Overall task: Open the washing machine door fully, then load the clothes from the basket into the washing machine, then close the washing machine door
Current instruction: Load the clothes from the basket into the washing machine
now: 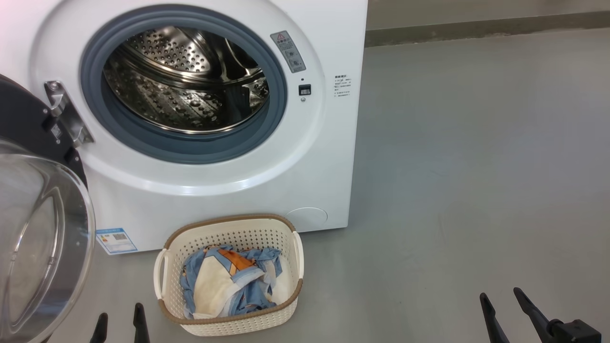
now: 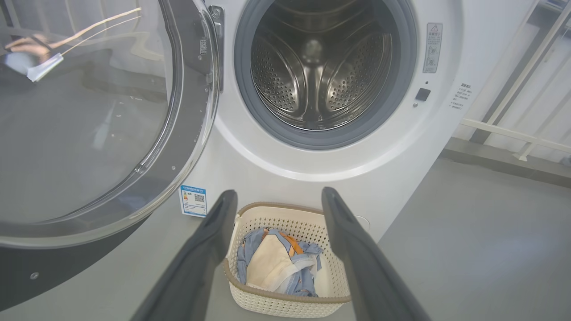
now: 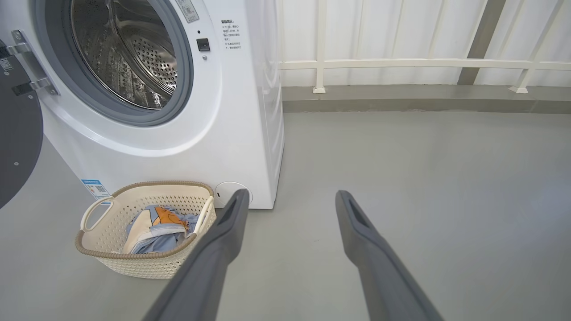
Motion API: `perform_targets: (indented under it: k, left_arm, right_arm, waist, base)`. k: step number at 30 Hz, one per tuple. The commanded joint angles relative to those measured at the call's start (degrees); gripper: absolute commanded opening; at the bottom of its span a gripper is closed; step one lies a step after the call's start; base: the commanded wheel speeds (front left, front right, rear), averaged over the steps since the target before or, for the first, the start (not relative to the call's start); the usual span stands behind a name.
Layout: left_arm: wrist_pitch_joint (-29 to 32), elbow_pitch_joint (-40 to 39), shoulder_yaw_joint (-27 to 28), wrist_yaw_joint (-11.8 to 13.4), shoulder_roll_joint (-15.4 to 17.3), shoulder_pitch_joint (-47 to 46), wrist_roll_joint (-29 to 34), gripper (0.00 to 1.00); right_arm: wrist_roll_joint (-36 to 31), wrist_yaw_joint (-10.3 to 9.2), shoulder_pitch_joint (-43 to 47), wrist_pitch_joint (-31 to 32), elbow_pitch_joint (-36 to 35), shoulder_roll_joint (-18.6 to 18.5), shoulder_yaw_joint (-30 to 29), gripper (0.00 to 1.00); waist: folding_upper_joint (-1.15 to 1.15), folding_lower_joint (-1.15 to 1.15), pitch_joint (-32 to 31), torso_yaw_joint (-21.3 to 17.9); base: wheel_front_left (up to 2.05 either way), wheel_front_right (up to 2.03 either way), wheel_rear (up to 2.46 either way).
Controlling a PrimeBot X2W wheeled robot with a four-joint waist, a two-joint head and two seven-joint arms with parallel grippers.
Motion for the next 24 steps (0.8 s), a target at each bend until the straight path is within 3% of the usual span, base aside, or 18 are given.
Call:
perform_targets:
  k: [1,24]
  left_arm:
    - [-0.77,-1.23,1.97,-0.23,0.29,-1.36,-0.13,1.0]
    - [-0.78,-1.11,2.48,-0.04,0.29,-1.33,-0.22,1.0]
  right_arm:
    - [-0.13,0.09,-1.7,-0.69,-1.19,-1.21,1.36,1.0]
    - [0.01,0.09,-1.8,-0.69,-1.18,-1.18,1.79,1.0]
  waist:
    - [0.0,0.0,-0.12,0.22]
    - [0.0,0.0,-0.1,0.63]
  base:
    - [0.0,0.0,0.0]
    - [0.0,0.0,0.0]
